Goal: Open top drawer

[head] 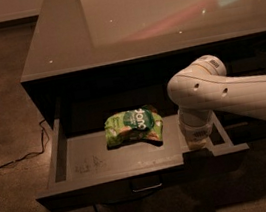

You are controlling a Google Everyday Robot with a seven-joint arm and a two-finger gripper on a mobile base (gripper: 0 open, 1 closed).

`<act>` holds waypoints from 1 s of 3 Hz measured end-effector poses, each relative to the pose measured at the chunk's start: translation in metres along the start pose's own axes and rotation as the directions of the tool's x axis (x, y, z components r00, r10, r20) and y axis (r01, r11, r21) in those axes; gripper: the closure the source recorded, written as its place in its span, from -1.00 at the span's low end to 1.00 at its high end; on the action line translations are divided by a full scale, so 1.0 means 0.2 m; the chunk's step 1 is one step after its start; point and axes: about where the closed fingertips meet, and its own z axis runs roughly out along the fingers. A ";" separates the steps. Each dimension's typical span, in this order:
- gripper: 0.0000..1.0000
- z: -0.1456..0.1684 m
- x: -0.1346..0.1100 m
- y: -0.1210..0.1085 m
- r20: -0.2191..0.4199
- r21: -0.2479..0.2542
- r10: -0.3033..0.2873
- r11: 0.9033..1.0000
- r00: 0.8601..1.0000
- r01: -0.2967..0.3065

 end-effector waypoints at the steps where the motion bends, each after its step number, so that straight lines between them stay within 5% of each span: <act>1: 0.16 0.00 0.00 0.00 0.000 0.000 0.000 1.000 1.000 0.000; 3: -0.77 0.00 0.00 0.00 0.000 0.000 0.000 1.000 1.000 0.000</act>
Offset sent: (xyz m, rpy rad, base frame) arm 0.0000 0.0000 0.0000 0.0000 0.0000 0.0000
